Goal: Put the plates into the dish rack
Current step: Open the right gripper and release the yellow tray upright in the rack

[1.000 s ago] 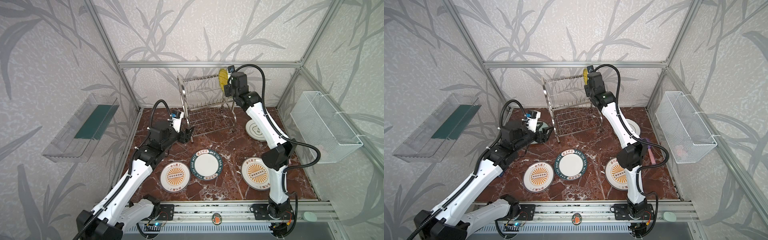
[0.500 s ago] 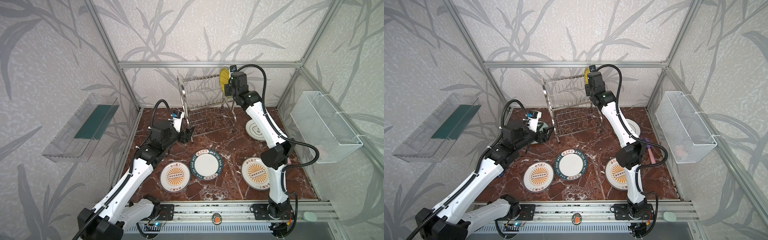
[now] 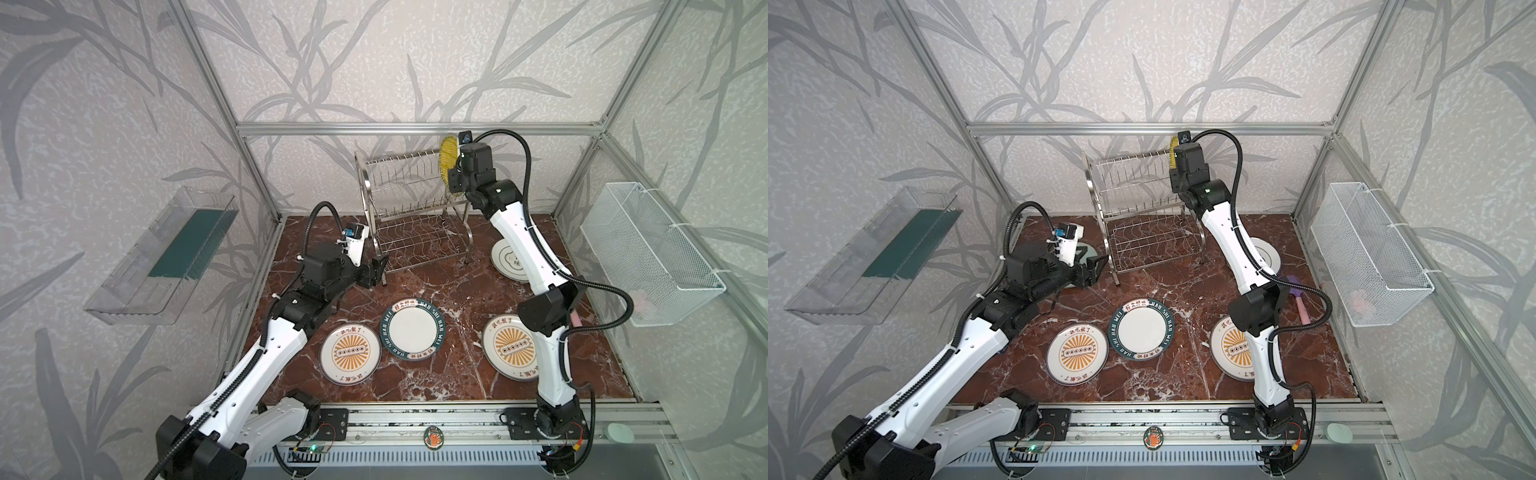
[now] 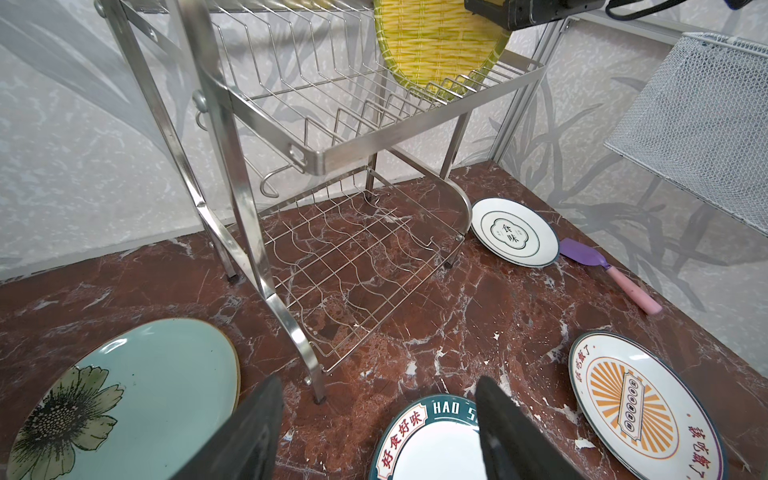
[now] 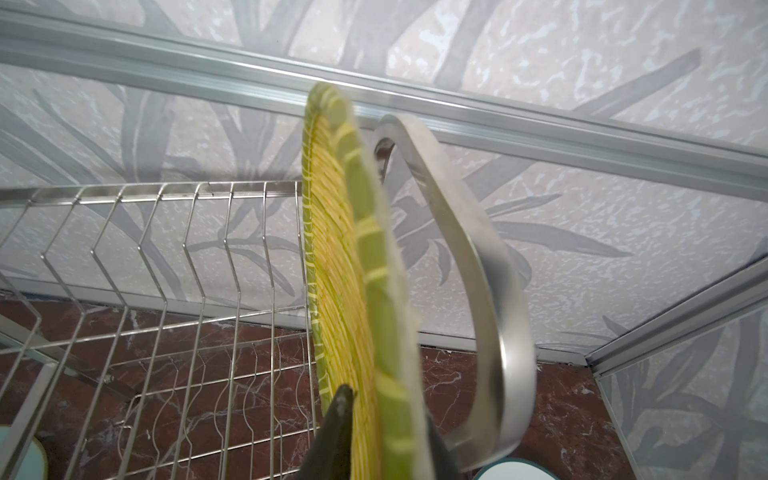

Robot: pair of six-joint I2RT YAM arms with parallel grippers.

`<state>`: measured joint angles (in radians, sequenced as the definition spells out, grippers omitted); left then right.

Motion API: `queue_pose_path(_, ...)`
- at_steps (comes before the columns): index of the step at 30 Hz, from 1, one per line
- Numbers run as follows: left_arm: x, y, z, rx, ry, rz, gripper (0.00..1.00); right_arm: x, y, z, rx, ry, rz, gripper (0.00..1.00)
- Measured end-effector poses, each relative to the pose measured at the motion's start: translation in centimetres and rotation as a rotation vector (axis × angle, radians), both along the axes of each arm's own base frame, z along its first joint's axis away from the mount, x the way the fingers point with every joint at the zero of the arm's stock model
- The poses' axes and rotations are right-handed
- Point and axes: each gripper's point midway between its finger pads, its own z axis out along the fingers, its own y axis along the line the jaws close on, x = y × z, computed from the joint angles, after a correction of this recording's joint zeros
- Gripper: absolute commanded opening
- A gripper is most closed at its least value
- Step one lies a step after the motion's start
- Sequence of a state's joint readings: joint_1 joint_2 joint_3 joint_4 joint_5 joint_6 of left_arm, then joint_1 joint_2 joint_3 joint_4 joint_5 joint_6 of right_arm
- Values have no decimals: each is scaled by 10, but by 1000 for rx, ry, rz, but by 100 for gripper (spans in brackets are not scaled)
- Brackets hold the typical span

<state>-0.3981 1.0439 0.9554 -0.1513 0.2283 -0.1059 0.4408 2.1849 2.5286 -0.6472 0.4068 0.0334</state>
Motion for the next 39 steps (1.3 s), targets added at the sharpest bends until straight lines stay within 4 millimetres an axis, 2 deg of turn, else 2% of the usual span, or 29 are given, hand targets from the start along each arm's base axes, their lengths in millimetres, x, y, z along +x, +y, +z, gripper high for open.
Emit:
queue_pose_path(6, 1, 0, 3, -5, -13, 0, 71, 0, -3, 1, -2, 9, 3, 51)
queue_pose_path(13, 1, 1, 7, -10, -27, 5, 71, -6, -2, 34, 11, -59, 26, 71)
queue_pose_path(18, 2, 2, 7, -8, -29, 12, 71, -9, -3, 42, 3, -74, 37, 78)
queue_pose_path(24, 2, 2, 7, -7, -30, 16, 71, -17, -4, 44, -1, -58, 55, 79)
queue_pose_path(34, 3, 4, 7, -4, -31, 28, 71, -54, -20, 63, 43, -60, 100, 74)
queue_pose_path(39, 3, 8, 3, 10, -17, 50, 70, -68, -29, 61, 70, -62, 112, 74)
